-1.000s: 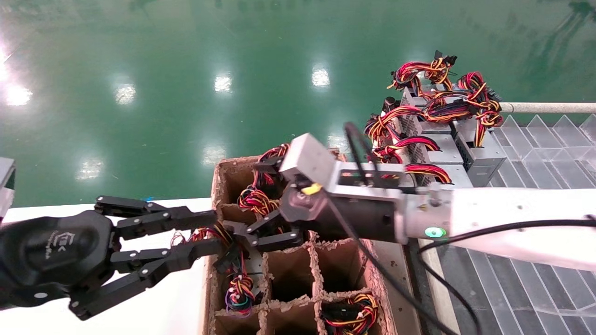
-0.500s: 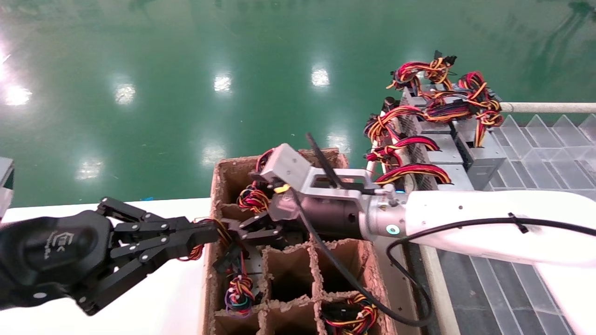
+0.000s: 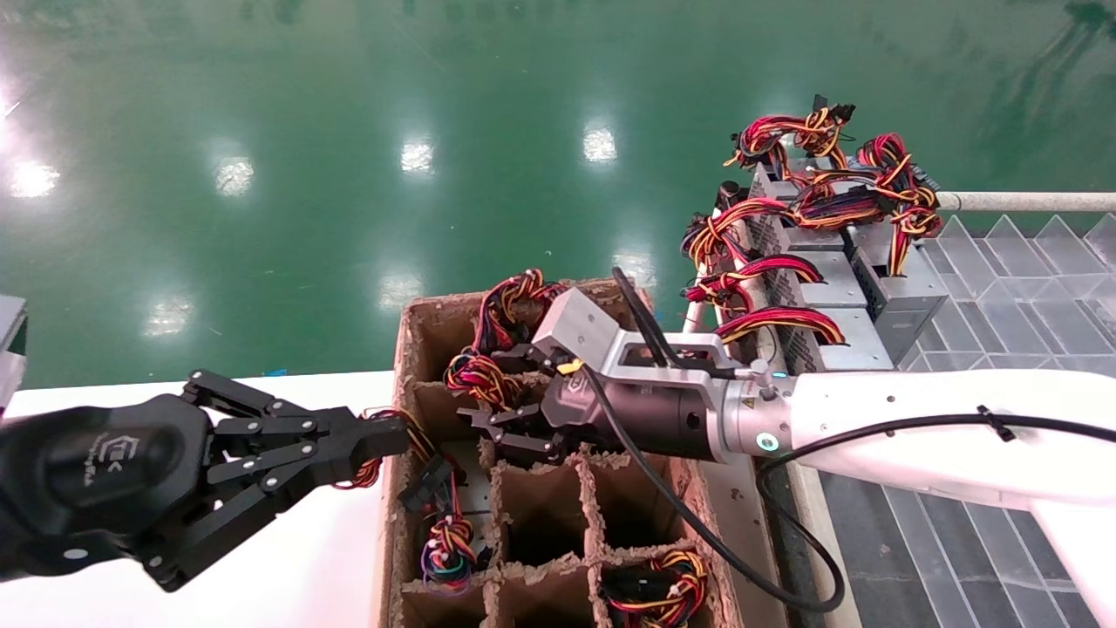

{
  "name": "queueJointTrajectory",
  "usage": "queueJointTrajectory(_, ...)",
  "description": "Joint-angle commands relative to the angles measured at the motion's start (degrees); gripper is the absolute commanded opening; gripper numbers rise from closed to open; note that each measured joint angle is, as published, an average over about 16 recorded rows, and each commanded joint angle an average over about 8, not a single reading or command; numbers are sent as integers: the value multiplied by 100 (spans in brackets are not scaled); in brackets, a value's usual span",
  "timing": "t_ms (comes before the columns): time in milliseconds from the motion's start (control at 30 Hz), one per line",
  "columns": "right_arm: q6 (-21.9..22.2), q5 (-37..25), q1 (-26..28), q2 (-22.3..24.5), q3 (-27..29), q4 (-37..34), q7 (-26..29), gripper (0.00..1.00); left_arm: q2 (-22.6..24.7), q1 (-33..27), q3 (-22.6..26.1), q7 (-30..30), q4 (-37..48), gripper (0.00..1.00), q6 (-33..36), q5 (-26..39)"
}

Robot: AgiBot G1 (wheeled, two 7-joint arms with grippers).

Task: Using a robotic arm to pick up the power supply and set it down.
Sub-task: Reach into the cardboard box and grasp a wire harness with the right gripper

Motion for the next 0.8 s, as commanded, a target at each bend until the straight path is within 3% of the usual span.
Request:
queueJointTrajectory(33, -21, 27, -10, 15, 10, -29, -29, 0, 0, 0, 0, 0, 0, 0, 0, 0)
queueJointTrajectory(400, -37, 153, -32, 39, 91, -151, -206, 0, 0, 0, 0, 0, 0, 0, 0, 0)
queueJointTrajectory(800, -74, 353, -106, 336, 272, 217, -257, 0, 0, 0, 0, 0, 0, 0, 0, 0)
